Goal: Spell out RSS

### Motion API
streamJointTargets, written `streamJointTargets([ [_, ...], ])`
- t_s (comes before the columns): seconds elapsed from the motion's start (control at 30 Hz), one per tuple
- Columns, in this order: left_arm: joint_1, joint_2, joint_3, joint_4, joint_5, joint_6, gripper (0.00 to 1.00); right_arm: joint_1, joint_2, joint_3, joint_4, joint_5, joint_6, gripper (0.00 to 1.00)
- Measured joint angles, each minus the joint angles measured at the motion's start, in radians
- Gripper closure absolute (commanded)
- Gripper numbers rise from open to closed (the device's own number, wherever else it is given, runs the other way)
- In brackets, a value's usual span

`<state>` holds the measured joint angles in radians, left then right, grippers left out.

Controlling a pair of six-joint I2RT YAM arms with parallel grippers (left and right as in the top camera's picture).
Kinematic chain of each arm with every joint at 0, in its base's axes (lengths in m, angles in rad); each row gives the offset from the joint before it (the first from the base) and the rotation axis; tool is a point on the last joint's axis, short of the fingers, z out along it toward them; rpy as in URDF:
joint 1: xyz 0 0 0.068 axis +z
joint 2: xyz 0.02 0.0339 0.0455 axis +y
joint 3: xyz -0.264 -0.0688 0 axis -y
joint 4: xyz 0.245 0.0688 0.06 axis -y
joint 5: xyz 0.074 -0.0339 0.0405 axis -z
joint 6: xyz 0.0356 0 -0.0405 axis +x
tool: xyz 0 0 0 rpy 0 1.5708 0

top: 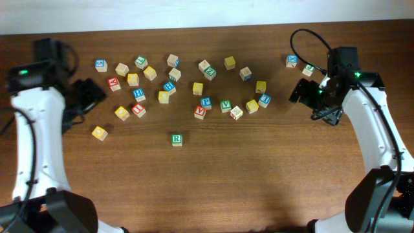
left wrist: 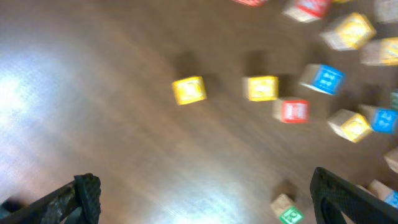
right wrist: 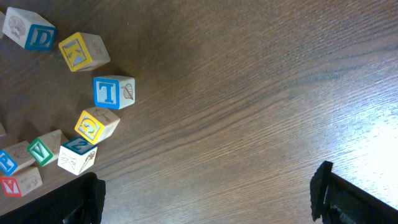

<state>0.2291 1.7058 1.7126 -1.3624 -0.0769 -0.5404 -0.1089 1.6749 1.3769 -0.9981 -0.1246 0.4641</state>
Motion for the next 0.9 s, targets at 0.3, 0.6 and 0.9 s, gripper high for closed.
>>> streamJointTargets([
  [0.3, 0.074, 0.000, -0.017, -0.067, 0.051, -0.003, 0.01, 0.000, 0.000, 0.000, 0.000, 0.000, 0.000, 0.02],
  [0.6, 0.074, 0.000, -0.019, -0.069, 0.055, -0.003, 0.01, 0.045, 0.000, 0.001, -0.082, -0.377, -0.074, 0.01],
  [0.9, 0.074, 0.000, -0.019, -0.069, 0.063, -0.003, 0.01, 0.401, 0.006, 0.001, 0.164, -0.101, 0.105, 0.01],
])
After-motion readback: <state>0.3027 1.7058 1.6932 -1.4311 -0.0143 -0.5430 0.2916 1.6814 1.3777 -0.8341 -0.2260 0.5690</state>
